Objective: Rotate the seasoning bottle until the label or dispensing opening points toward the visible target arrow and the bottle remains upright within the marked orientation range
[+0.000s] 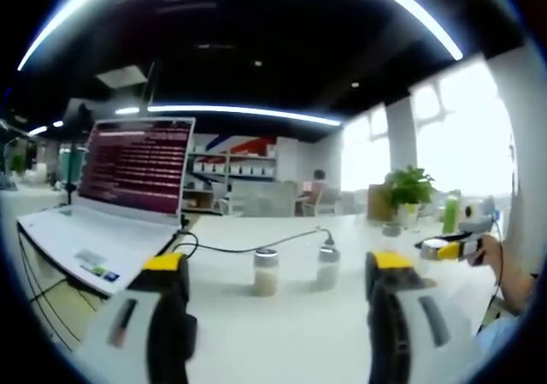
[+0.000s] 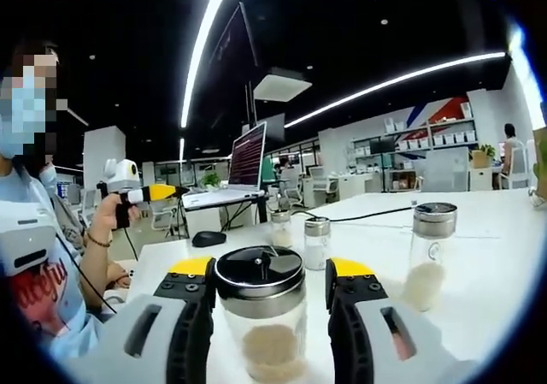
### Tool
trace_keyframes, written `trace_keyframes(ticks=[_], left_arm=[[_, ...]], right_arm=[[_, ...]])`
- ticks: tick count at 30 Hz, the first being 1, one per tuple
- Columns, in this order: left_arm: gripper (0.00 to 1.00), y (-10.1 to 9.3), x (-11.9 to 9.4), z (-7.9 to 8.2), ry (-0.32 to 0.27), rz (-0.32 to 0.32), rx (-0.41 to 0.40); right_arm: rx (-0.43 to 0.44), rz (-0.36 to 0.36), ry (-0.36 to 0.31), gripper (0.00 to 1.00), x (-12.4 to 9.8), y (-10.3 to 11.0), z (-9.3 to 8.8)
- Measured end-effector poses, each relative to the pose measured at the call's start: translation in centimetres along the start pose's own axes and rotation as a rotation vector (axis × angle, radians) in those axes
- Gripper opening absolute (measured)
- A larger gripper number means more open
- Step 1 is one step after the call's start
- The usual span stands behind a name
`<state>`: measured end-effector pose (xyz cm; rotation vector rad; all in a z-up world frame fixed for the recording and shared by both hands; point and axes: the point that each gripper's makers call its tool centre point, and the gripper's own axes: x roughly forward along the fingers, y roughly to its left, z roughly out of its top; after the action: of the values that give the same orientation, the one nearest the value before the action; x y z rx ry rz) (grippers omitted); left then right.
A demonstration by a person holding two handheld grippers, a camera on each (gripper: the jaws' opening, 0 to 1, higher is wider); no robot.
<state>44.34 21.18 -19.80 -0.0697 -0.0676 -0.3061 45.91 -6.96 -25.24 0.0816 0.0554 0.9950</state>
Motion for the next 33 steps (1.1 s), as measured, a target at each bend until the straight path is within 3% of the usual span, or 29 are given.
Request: trace_keyframes(ticks=[9, 14, 22, 33], left_arm=[[0.9, 0.15, -0.02, -0.2, 0.006, 0.0, 0.0], [0.9, 0.67, -0.04, -0.14, 0.002, 0.023, -0.008], [0.89, 0.16, 0.37, -0.39, 0.011, 0.016, 0.003], [0.88, -0.15, 0.44, -0.33, 0.011, 0.0, -0.003]], right_arm=[[0.01, 0.033, -0.019, 0.42, 0.22, 0.76, 0.24], [-0.004, 0.011, -0.022, 0.42, 0.09, 0.88, 0.15], [0.004, -0.017, -0.102, 0.41, -0.02, 0.62, 0.41], [-0.012, -0.061, -0.116, 0.41, 0.06, 0.47, 0.62]])
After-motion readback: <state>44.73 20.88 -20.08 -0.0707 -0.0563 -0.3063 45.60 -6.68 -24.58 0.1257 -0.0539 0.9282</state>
